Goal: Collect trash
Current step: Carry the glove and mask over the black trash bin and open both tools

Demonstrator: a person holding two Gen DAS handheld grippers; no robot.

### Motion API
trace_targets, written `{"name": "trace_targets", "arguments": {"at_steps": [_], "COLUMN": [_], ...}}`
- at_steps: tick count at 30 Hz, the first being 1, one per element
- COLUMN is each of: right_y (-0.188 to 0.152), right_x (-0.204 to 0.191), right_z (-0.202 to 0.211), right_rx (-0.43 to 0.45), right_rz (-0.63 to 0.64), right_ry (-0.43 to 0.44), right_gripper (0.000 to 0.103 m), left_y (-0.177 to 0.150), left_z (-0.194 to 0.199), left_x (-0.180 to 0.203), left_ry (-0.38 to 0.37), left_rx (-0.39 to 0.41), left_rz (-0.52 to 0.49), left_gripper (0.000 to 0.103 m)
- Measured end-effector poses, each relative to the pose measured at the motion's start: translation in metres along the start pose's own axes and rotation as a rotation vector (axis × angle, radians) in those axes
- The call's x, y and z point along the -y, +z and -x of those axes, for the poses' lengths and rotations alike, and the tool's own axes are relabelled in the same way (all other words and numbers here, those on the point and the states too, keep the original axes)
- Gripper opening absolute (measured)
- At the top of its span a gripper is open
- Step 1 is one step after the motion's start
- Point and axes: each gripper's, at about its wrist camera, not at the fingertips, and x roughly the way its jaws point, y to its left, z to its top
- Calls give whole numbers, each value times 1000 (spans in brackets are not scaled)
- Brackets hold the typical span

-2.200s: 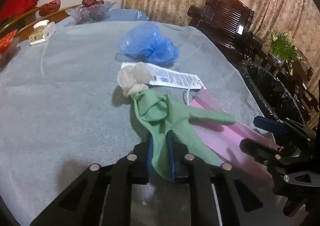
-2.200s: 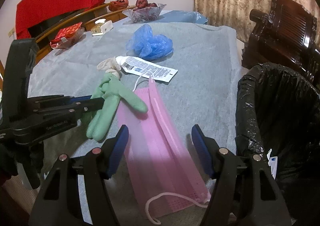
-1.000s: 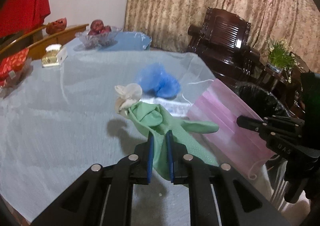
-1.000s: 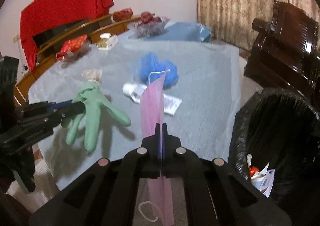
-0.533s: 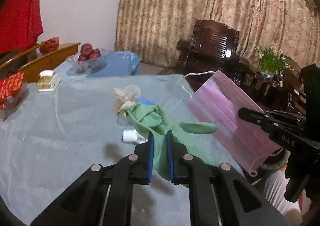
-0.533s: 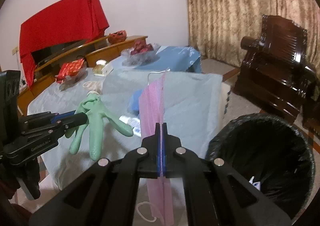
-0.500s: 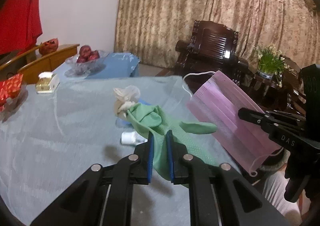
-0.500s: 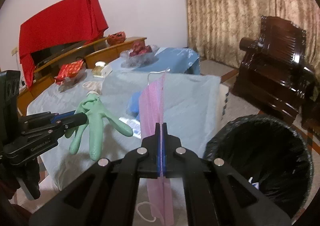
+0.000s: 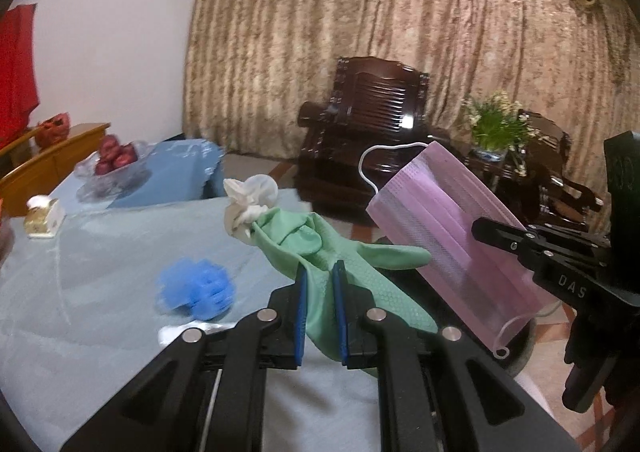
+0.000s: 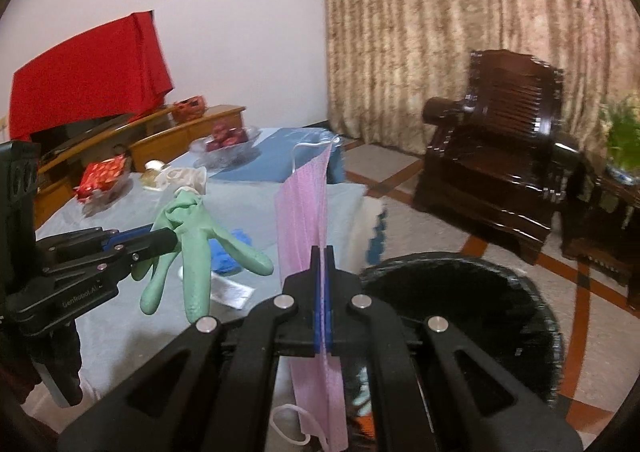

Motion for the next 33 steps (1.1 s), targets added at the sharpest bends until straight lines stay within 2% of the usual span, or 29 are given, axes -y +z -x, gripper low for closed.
{"name": "trace_targets", "arguments": {"at_steps": [9, 18, 27, 29, 30, 31, 33], "right_y": [-13, -42, -74, -83, -85, -90, -96], "right_x": [54, 109, 143, 147, 149, 150, 151], "right_z": [13, 2, -27, -35, -38, -41, -44], "right_rx": [0, -46, -124, -149, -160, -174, -185], "right_rz": [-59, -136, -202, -213, -216, -220, -222], "right_ry": [-123, -230, -271, -285, -288, -300, -324], "right_gripper": [0, 0, 2, 4, 6, 11, 44], "left_y": [15, 9, -10, -15, -16, -16, -17], "left_z": [-47, -98, -146, -153, -154, -155, -155], "left_x": [58, 101, 126, 126, 125, 124, 121], "left_ry": [-97, -138, -163, -183, -188, -191, -189], "left_rx": [-15, -63, -164, -191, -191, -193, -196], "left_rz": [-32, -63, -104, -101, -98, -98, -98], "left_gripper": [12, 12, 13, 20, 20, 26, 41]}}
